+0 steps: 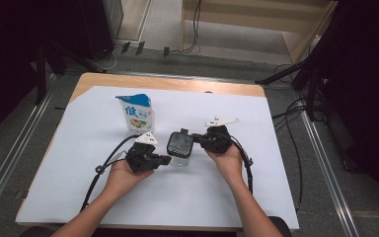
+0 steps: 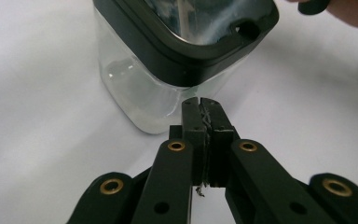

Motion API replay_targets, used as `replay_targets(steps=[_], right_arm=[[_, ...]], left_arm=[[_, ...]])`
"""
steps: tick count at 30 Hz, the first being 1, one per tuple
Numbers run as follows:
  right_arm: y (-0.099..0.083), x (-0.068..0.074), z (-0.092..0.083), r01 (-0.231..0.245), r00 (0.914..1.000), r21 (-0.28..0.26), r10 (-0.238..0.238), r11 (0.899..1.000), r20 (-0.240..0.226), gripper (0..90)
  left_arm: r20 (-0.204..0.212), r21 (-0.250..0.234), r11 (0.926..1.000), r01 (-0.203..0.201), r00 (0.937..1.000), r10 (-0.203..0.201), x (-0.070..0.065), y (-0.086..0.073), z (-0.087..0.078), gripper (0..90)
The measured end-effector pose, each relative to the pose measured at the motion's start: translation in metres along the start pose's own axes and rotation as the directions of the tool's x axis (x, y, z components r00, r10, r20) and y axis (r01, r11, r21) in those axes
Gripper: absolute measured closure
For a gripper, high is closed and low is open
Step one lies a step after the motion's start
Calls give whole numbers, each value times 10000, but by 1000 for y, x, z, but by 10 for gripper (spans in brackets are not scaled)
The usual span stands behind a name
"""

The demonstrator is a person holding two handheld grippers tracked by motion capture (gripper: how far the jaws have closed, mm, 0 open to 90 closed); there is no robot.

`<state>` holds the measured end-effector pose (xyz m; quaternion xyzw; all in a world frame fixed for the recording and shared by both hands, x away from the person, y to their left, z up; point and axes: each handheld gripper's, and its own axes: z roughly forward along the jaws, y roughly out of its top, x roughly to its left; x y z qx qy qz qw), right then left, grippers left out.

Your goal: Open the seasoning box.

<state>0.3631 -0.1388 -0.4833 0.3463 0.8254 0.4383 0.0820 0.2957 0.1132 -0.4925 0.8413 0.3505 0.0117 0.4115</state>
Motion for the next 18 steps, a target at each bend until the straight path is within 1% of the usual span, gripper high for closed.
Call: replay_targets(steps=[2, 5, 10, 12, 17, 18], right_arm=[[-1, 1, -1, 50, 10000, -18, -50, 10000, 27, 900], [-3, 2, -3, 216, 9998, 36, -216, 9998, 24, 900], [-5, 6, -5, 263, 9996, 47, -264, 9996, 108, 900], [-5, 7, -5, 204, 9997, 45, -204, 9998, 128, 900], [-7, 9, -7, 260, 9996, 59, -261, 9996, 106, 900], [-8, 10, -8, 238, 9997, 74, -238, 9997, 102, 900]], left_arm=[[-5, 71, 10000, -20, 10000, 20, 0, 0, 0, 900], [86, 51, 10000, -40, 10000, 39, 2, 1, 0, 900], [194, 103, 9999, 25, 9998, -27, 4, 1, -1, 900], [188, 144, 9999, 19, 9998, -22, 5, 1, -1, 900], [164, 218, 9997, 62, 9998, -65, 9, 1, -5, 900], [109, 249, 9997, 77, 9999, -80, 10, 1, -5, 900]])
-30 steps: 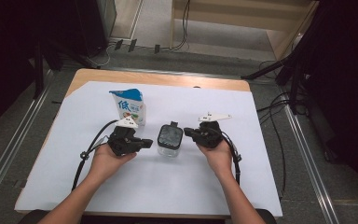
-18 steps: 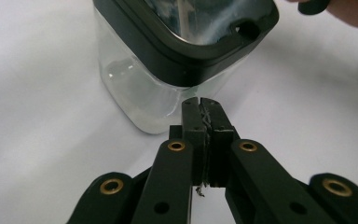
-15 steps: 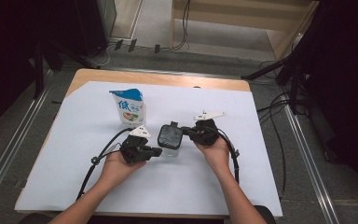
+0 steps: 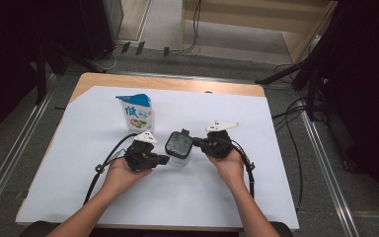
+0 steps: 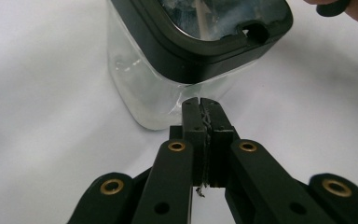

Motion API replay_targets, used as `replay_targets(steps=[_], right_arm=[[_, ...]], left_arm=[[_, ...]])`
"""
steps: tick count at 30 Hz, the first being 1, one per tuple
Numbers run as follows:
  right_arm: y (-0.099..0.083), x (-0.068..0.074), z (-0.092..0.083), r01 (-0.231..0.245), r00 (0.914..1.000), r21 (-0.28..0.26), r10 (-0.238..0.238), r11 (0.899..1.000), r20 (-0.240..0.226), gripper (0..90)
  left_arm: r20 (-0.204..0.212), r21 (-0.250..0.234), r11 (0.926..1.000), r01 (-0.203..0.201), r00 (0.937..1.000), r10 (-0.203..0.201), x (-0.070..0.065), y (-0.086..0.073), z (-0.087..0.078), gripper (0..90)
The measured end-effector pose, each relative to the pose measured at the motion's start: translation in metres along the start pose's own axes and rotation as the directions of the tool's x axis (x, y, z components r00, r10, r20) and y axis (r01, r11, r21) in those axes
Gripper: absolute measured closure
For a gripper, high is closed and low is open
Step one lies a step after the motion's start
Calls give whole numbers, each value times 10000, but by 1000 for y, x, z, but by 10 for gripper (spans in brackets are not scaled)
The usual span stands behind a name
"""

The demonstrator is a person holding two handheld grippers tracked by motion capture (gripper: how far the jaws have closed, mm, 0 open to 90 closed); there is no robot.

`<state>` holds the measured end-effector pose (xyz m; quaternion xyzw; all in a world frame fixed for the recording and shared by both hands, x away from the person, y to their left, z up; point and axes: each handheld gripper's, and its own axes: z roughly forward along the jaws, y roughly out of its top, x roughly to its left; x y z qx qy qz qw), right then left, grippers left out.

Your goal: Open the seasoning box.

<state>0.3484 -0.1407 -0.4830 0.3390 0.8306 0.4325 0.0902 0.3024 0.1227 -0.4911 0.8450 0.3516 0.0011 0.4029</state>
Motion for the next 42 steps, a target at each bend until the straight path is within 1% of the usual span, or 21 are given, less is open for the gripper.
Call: replay_targets(steps=[4, 7, 9, 12, 13, 14, 16, 17, 20, 21, 22, 23, 24, 28, 31, 34, 35, 37, 38, 40, 42], right_arm=[[-2, 2, -2, 50, 10000, 43, -50, 10000, -43, 900], [-3, 6, -4, 33, 9999, 93, -31, 10000, -140, 900], [-5, 9, -6, -1, 9999, 146, 3, 9999, -132, 900], [-6, 12, -8, -18, 9999, 136, 20, 9999, -119, 900], [-7, 13, -9, -32, 9999, 133, 34, 9999, -112, 900], [-8, 13, -10, -85, 9999, 137, 86, 9999, -126, 900], [-10, 15, -12, -81, 9999, 117, 83, 9999, -99, 900], [-11, 16, -13, -129, 9999, 152, 130, 9998, -80, 900], [-12, 18, -15, -101, 9999, 181, 101, 9998, -21, 900], [-13, 18, -16, -140, 9999, 200, 140, 9997, 2, 900], [-13, 18, -16, -132, 9999, 162, 131, 9998, 7, 900], [-14, 18, -16, -106, 9999, 173, 106, 9998, 9, 900], [-15, 18, -16, -125, 9999, 221, 124, 9997, 15, 900], [-17, 20, -18, -172, 9998, 198, 172, 9997, 21, 900], [-18, 22, -19, -159, 9999, 177, 160, 9997, -62, 900], [-18, 24, -20, -121, 9999, 211, 120, 9997, 55, 900], [-17, 23, -22, -100, 9999, 124, 99, 9999, 108, 900], [-17, 19, -27, -353, 9992, -66, 354, 9994, 197, 900], [-16, 16, -29, -412, 9987, -139, 416, 9991, 284, 900], [-16, 8, -32, -592, 9972, -257, 603, 9979, 449, 900], [-15, -1, -32, -718, 9954, -296, 735, 9970, 618, 900]], left_arm=[[-195, -50, 10000, 39, 9998, -40, 5, 0, -3, 900], [-323, -113, 9997, 237, 9992, -241, 11, 0, -5, 900], [-345, -155, 9996, 256, 9991, -261, 14, 0, -6, 900], [-367, -164, 9991, 389, 9985, -395, 17, 0, -5, 900], [-340, -194, 9992, 361, 9987, -367, 19, 0, -4, 900], [-359, -260, 9987, 447, 9983, -456, 19, 0, -4, 900], [-359, -259, 9988, 412, 9985, -421, 20, 1, -2, 900], [-312, -271, 9986, 452, 9985, -460, 21, 1, -1, 900], [-351, -331, 9983, 482, 9982, -494, 23, 3, 2, 900], [-390, -164, 9992, 366, 9985, -372, 24, 5, 2, 900], [-540, -117, 9997, 193, 9983, -199, 24, 7, 3, 900], [-605, -150, 9998, 147, 9980, -156, 23, 9, 4, 900], [-570, -128, 9998, 126, 9983, -133, 25, 10, 5, 900], [-470, -339, 9988, 357, 9982, -373, 30, 12, 9, 900], [-585, -325, 9993, 181, 9981, -200, 32, 16, 11, 900], [-478, -386, 9988, 291, 9984, -309, 35, 19, 14, 900], [-497, -396, 9989, 242, 9984, -261, 37, 20, 13, 900], [-402, -569, 9978, 348, 9985, -371, 38, 21, 11, 900], [-322, -563, 9978, 340, 9988, -358, 38, 21, 10, 900], [-377, -556, 9981, 248, 9989, -269, 34, 21, 7, 900], [-330, -432, 9990, 141, 9993, -155, 29, 21, 4, 893]])
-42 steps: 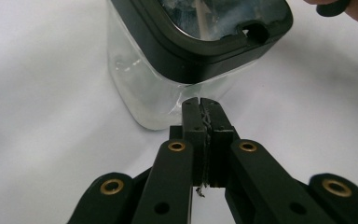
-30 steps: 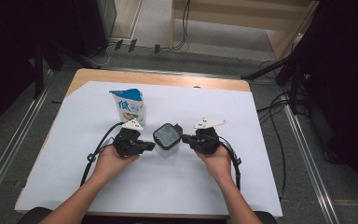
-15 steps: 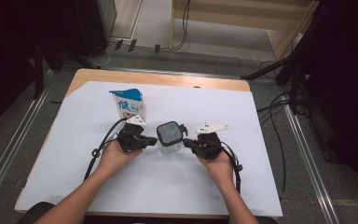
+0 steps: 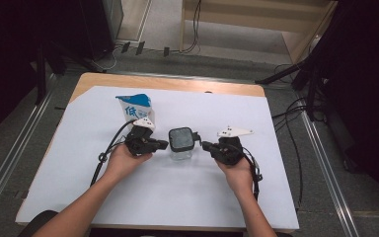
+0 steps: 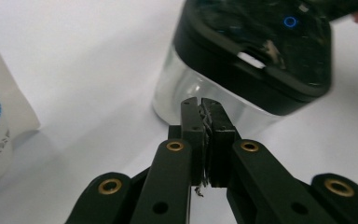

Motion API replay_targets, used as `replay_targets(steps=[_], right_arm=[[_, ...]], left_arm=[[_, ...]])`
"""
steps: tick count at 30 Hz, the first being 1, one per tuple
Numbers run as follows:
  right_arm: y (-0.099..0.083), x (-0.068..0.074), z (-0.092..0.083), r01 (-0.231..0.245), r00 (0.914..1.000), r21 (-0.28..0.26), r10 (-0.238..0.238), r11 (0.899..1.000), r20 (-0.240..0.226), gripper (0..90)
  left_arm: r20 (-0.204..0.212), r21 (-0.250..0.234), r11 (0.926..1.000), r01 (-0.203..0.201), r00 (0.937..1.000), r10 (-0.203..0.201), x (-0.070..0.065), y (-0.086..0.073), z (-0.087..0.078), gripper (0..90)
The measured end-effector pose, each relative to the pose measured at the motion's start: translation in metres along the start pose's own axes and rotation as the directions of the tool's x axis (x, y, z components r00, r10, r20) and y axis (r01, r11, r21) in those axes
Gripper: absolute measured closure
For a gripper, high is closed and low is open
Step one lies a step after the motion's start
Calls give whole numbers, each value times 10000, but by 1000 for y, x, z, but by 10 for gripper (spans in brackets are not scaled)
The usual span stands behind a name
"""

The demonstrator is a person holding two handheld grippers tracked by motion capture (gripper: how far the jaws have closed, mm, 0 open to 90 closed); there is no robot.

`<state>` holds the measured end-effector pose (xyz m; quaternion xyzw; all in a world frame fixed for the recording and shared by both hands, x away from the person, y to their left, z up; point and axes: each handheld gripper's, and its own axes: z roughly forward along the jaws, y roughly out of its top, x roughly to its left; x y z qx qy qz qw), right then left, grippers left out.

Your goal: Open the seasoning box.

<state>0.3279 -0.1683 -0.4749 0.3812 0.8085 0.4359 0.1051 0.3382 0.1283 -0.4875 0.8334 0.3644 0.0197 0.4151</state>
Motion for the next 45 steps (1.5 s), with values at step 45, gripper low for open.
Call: replay_targets(steps=[45], right_arm=[[5, -31, 16, -551, 9973, 106, 545, 9984, 496, 900]], left_arm=[[277, -85, 9998, 185, 9994, -183, 3, 8, 29, 900]])
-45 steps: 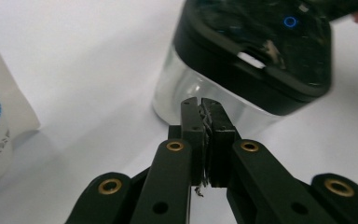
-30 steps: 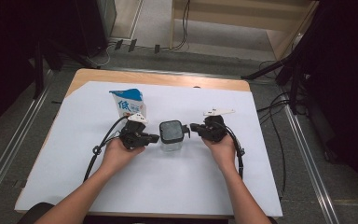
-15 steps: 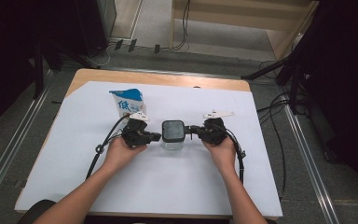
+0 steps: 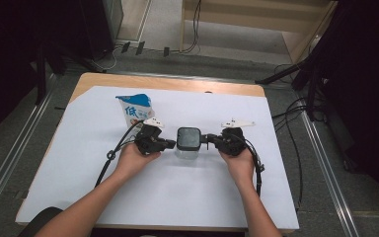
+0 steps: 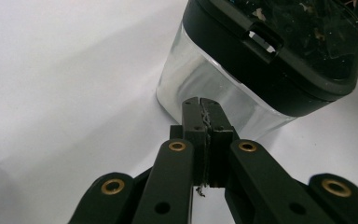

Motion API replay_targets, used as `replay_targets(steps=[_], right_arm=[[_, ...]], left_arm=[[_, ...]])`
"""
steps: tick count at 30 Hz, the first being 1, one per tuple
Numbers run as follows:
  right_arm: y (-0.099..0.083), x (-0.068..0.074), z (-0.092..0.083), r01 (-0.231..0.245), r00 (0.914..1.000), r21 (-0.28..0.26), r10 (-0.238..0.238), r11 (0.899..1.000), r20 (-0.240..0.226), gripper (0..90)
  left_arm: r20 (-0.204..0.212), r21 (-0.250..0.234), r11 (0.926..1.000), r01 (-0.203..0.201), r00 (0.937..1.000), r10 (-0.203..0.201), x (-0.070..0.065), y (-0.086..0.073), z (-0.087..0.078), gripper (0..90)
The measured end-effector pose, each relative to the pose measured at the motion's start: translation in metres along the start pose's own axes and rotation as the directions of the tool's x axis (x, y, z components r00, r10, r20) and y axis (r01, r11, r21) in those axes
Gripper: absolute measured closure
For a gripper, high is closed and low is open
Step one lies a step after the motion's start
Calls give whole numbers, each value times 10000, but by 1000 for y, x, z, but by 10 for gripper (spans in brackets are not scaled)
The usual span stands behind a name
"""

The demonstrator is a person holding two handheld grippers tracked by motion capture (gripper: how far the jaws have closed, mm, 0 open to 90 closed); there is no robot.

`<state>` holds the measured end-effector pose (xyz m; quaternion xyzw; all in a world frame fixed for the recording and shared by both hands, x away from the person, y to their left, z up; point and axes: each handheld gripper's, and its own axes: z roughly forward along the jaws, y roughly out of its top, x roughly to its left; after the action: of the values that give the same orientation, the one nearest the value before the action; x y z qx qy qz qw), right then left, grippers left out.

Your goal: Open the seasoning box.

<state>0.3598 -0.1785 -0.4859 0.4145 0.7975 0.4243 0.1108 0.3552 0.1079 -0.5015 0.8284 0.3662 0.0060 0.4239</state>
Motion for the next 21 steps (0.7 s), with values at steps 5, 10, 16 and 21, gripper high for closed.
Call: replay_targets(steps=[5, 10, 16, 21], right_arm=[[0, 1, -4, 41, 10000, -100, -41, 9999, -11, 900], [-2, 2, -13, -149, 9998, -203, 146, 9997, -130, 863], [-5, 3, -19, -153, 9997, -253, 149, 9996, -179, 756], [-12, 0, -25, -449, 9988, -302, 443, 9985, -212, 668]], left_arm=[[87, -25, 9994, -352, 9993, 352, -1, 1, -8, 869], [245, -110, 9985, -540, 9982, 543, -1, 2, -21, 806], [253, -356, 9940, -1032, 9942, 1041, -5, 2, -28, 614], [353, -402, 9914, -1244, 9914, 1258, -7, 4, -35, 526]])
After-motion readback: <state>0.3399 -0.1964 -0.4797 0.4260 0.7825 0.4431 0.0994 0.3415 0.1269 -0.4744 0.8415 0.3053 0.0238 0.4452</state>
